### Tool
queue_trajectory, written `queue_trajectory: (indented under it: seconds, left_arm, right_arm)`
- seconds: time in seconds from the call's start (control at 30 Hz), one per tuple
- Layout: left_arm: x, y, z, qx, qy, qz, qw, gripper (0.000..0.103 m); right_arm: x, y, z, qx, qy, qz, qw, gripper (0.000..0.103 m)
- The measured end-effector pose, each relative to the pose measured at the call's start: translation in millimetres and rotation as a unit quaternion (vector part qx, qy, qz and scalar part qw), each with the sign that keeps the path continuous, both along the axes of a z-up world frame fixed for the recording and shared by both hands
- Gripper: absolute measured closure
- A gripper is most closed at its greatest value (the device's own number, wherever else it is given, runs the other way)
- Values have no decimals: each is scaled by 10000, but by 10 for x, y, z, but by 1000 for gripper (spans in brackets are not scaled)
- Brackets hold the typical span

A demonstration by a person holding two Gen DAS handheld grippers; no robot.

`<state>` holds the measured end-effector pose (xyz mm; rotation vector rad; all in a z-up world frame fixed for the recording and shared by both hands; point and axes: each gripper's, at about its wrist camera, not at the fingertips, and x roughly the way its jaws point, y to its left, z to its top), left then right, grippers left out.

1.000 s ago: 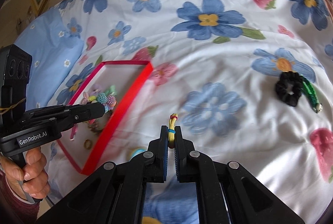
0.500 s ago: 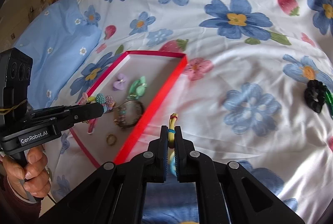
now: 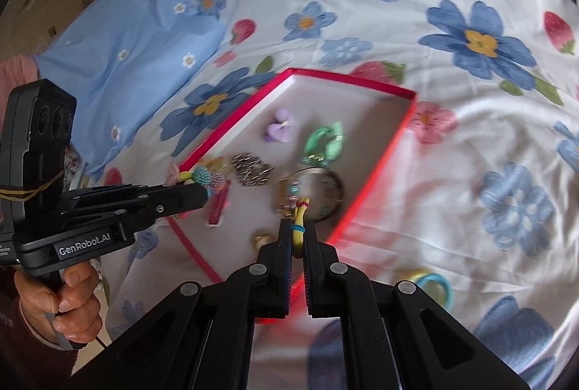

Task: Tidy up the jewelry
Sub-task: 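Carry the beaded bracelet and pastel hair ties into the red box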

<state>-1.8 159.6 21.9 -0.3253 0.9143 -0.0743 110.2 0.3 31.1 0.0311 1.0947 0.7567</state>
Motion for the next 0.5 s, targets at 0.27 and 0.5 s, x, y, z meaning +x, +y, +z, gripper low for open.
queue_trajectory:
  seconds: [0.27, 0.5]
  left_arm:
    - [4, 101, -109, -73, 90, 12, 9999, 95]
    - [64, 133, -290, -77, 237, -36, 9997, 95]
  right_arm:
    - [-108, 293, -177, -182, 168, 358, 9991, 98]
    - [-138, 400, -309, -401, 254, 484, 9977, 97]
